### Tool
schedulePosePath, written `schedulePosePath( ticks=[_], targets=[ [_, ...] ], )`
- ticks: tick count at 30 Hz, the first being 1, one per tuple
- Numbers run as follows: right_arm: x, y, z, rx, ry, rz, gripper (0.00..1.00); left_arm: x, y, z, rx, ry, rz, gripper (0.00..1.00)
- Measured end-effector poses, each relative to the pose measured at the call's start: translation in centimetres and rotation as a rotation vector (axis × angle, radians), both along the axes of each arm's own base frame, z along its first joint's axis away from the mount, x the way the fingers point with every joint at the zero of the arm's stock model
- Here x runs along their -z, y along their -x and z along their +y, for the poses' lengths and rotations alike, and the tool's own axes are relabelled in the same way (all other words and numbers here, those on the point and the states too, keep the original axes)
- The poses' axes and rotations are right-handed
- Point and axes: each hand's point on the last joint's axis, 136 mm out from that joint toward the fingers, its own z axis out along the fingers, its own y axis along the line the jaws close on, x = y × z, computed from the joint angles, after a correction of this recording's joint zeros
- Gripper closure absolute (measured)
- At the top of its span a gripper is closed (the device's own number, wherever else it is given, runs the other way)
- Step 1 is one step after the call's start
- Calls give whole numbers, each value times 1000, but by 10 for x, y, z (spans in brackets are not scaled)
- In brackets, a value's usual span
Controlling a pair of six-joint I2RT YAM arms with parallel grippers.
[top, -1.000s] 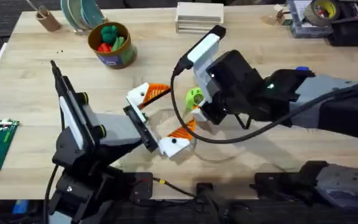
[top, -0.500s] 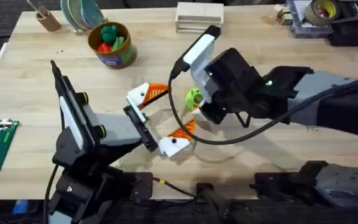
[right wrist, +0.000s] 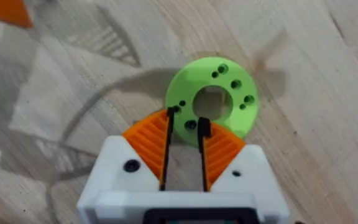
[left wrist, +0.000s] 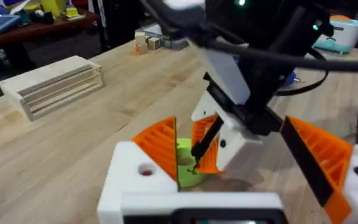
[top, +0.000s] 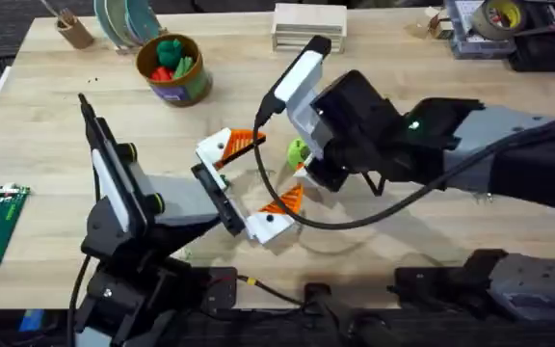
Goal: Pick up the gripper from the table and insert it into the empty holder that is missing its gripper. Then pick up a screw, insert it into the mounting hole, and use the screwdriver to tighten it. Finally, clean up the table by picking up the vegetable and placing it into the bucket.
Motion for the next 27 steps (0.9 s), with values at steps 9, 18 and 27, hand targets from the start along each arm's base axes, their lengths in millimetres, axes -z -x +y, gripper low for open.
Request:
schedulePosePath(
  ticks=[9, 18, 27],
  targets=[
    [6, 0, -2, -1, 23, 10, 671, 0, 0, 0, 0, 0, 0, 7],
    [6, -2, -3, 0, 35, -2, 824, 0, 0, 0, 0, 0, 0, 8],
    [5, -4, -3, 0, 38, -11, 987, 0, 0, 0, 0, 0, 0, 7]
  ],
)
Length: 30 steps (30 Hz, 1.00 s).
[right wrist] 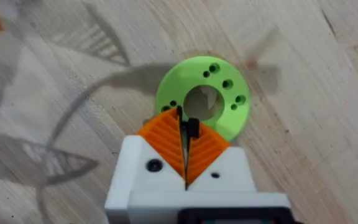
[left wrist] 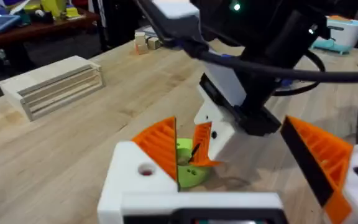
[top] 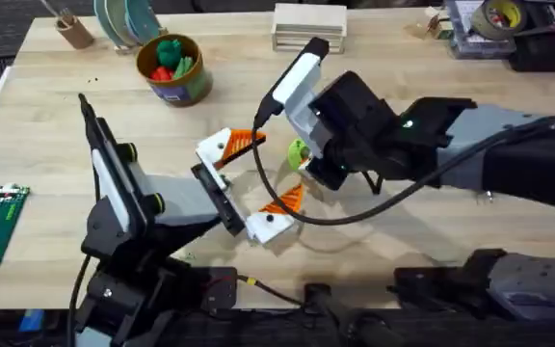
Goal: Pick up the gripper from the table and insert it into the empty holder that is missing its gripper. Then pick up a screw, insert it into the mounting hole, and use the screwdriver to tighten it. Finally, clean up the table by picking up the vegetable and placing it into the bucket.
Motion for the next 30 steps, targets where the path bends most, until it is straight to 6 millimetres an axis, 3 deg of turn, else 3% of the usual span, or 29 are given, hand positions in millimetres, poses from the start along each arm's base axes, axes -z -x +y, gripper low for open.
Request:
schedulePosePath(
  ticks=[11, 21, 30],
  targets=[
    [-3, 0, 0, 0, 7, 8, 991, 0, 0, 0, 0, 0, 0, 8],
    [-26, -9, 9, -4, -10, -13, 991, 0, 0, 0, 0, 0, 0, 8],
    [-39, -17, 1, 20, -6, -15, 991, 0, 0, 0, 0, 0, 0, 8]
  ],
)
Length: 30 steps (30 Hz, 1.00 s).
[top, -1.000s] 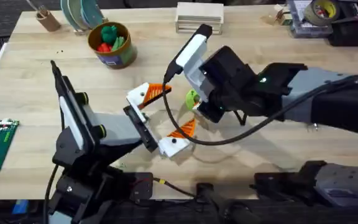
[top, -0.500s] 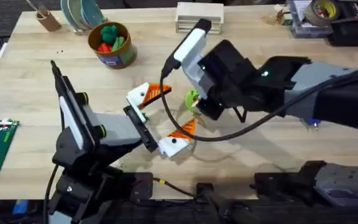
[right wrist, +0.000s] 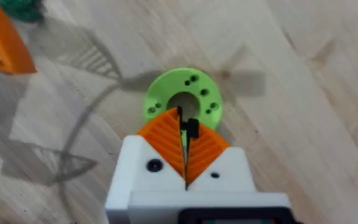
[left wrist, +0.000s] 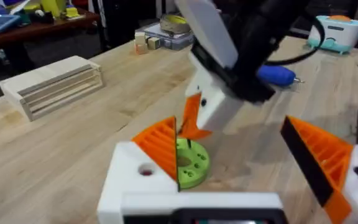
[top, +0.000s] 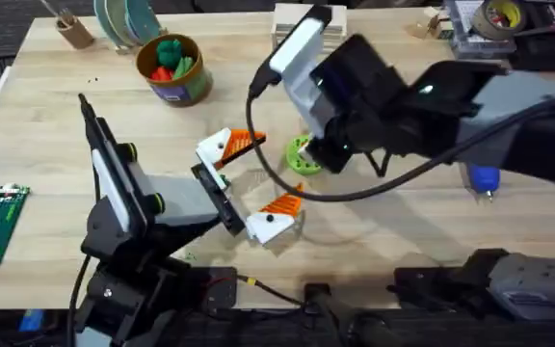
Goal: Pick up the gripper from the table and insert it into the empty holder that is missing its gripper. Then pick up a screw, insert it into the mounting hole, and use the screwdriver to tighten it. Finally, clean up the table by picking up the vegetable and placing it into the bucket.
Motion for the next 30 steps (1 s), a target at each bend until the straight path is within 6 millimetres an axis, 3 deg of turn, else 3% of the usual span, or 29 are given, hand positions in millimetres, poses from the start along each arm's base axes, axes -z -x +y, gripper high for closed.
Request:
schedulePosePath(
  ticks=[8, 15, 23, 30],
  targets=[
    [-64, -32, -13, 65, -104, -143, 991, 0, 0, 0, 0, 0, 0, 8],
    [-121, -44, -5, 47, -180, -258, 991, 0, 0, 0, 0, 0, 0, 7],
    [-174, -31, 22, -57, -263, -296, 991, 0, 0, 0, 0, 0, 0, 8],
    [-199, 6, 61, -209, -307, -308, 991, 0, 0, 0, 0, 0, 0, 8]
  ],
)
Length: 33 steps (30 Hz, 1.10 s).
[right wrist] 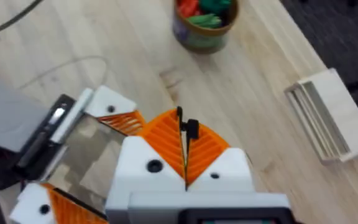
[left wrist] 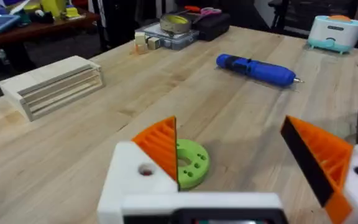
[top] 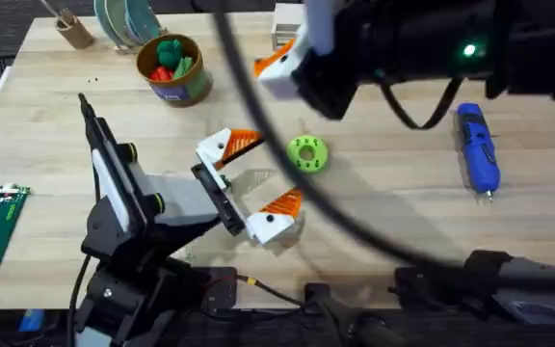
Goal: Pick up the gripper from the table and insert it into the empty holder that is missing its gripper. Then pick up a screw, insert it into the mounting hole, and use the screwdriver to tighten it. Finally, clean up the table by picking up the vegetable and placing it into the bucket.
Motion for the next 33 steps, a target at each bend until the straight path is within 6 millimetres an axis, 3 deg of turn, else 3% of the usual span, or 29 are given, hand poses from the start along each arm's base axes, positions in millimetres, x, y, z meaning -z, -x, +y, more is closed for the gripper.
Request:
schedulePosePath(
  ticks=[16, 25, 33],
  targets=[
    [17, 47, 66, -202, 115, 68, 992, 0, 0, 0, 0, 0, 0, 8],
    [40, 56, 76, -240, 176, 100, 992, 0, 0, 0, 0, 0, 0, 8],
    [41, 53, 75, -253, 190, 83, 992, 0, 0, 0, 0, 0, 0, 8]
  ],
)
